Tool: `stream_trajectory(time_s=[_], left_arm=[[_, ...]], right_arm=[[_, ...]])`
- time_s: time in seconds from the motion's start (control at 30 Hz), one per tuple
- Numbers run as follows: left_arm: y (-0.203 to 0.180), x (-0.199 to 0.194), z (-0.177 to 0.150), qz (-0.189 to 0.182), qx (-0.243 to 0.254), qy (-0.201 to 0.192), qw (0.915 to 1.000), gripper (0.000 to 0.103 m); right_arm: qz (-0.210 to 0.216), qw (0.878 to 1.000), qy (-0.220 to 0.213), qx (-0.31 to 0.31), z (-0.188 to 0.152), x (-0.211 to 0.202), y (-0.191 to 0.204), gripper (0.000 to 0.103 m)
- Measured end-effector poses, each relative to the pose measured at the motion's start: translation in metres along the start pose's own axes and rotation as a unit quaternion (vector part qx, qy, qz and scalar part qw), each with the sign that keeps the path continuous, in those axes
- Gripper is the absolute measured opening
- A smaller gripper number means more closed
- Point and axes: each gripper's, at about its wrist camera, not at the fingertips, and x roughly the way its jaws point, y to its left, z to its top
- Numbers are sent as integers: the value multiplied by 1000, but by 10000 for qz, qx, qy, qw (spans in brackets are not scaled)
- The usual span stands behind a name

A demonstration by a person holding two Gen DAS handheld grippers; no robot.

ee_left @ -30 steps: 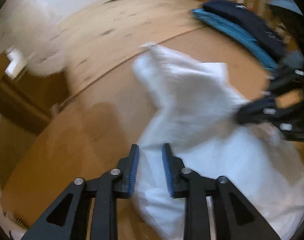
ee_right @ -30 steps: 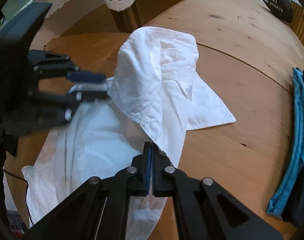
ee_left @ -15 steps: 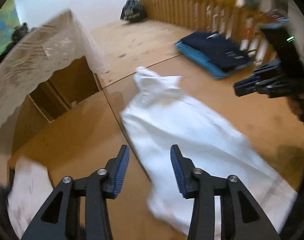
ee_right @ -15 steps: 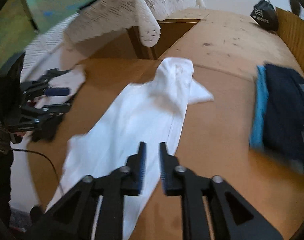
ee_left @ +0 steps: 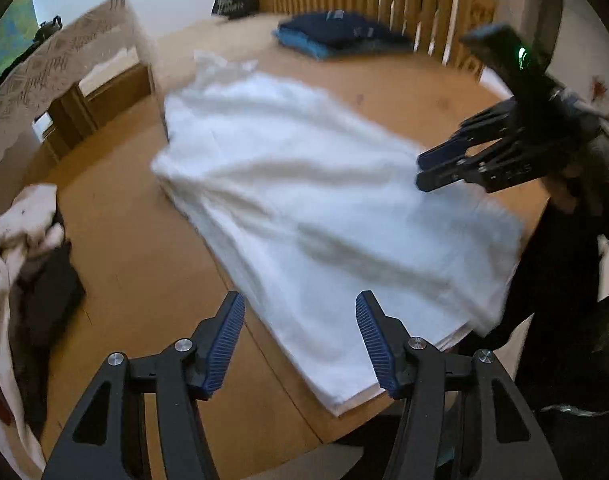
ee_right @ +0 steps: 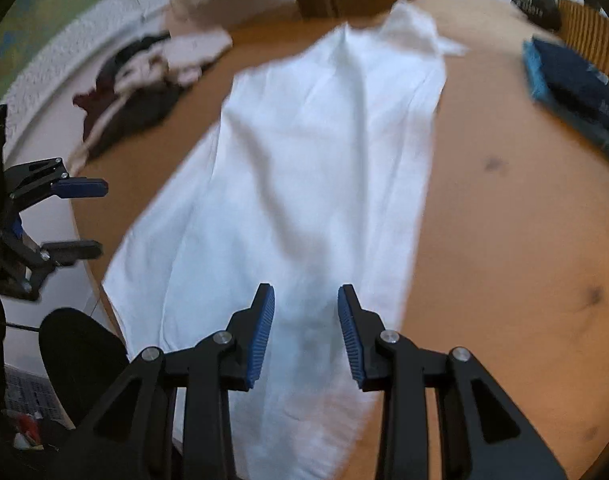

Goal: Fold clothes

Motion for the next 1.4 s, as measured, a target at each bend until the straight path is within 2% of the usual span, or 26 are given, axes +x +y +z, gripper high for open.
stream_trajectory(time_s=[0.17, 0.23, 0.27, 0.33, 0.43, 0.47, 0.57, 0.63, 0.7, 0.73, 0.8, 0.97, 1.1, 1.3, 1.4], left_arm=[[14, 3, -24, -65, -614, 89, 9981, 56], [21, 4, -33, -227, -890, 126, 9957, 56], [23, 6, -37, -346, -1015, 145, 9941, 56], [24, 13, -42, -544, -1215, 218, 9909, 57], [13, 21, -44, -704, -1127, 310, 9907, 57], [7, 24, -44, -712, -1033, 330, 9915, 60], [-4, 26, -41, -770, -857, 308, 9929, 61], [-6, 27, -40, -857, -835, 246, 9925, 53], [-6, 28, -38, -966, -853, 168, 9915, 19], [-5, 29, -37, -1054, -871, 138, 9905, 14], [0, 32, -37, -1297, -937, 112, 9871, 12], [11, 25, -38, -1550, -1120, -36, 9815, 12], [19, 12, -37, -1752, -1243, -263, 9763, 12], [32, -7, -35, -2053, -1425, -604, 9664, 9], [34, -14, -31, -2032, -1363, -699, 9671, 9]], right_arm=[[-300, 9991, 78, -305, -29, -20, 19, 33], [-340, 9989, -171, -261, -43, -39, 18, 35], [-368, 9986, -310, -236, -50, -49, 18, 42], [-406, 9974, -546, -228, -62, -65, 18, 45], [-347, 9950, -640, -678, -77, -72, 38, 45], [-382, 9931, -621, -917, -82, -71, 48, 46], [-542, 9840, -654, -1567, -93, -67, 76, 46], [-717, 9761, -680, -1938, -96, -59, 92, 50], [-749, 9722, -642, -2124, -98, -51, 104, 50], [-663, 9721, -617, -2165, -99, -48, 108, 50], [-482, 9726, -525, -2213, -103, -43, 114, 50], [-854, 9639, -550, -2463, -107, -32, 129, 51], [-1413, 9460, -576, -2858, -113, -17, 143, 51], [-1949, 9254, -586, -3197, -119, -3, 154, 53], [-1487, 9487, -419, -2760, -106, -12, 143, 52]])
